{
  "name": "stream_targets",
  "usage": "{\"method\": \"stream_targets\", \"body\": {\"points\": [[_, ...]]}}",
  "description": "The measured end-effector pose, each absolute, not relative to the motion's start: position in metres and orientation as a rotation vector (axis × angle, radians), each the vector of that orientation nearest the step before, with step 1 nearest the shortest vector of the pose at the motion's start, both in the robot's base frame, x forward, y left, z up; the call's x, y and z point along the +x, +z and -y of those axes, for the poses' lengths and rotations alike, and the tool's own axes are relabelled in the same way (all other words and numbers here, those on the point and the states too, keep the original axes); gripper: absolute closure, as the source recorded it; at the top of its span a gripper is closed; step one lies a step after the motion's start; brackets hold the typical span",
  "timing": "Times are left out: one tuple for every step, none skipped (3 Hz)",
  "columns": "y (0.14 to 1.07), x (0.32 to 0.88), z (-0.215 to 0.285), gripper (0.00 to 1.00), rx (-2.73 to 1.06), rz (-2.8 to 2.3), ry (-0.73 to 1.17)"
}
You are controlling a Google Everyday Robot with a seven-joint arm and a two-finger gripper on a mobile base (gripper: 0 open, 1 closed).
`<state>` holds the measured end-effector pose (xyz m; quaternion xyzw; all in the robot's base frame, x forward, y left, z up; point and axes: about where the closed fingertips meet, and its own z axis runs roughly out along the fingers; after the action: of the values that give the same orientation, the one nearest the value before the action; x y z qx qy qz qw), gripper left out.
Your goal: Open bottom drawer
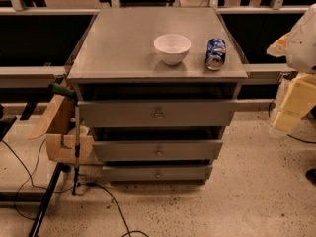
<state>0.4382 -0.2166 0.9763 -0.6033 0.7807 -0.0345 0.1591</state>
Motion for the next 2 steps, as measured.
{"method": "stream_targets", "body": {"points": [[0.976, 0.438, 0.217, 0.0, -1.724, -2.232, -0.099], [0.96, 0.445, 0.211, 0.0, -1.704, -2.242, -0.079]]}}
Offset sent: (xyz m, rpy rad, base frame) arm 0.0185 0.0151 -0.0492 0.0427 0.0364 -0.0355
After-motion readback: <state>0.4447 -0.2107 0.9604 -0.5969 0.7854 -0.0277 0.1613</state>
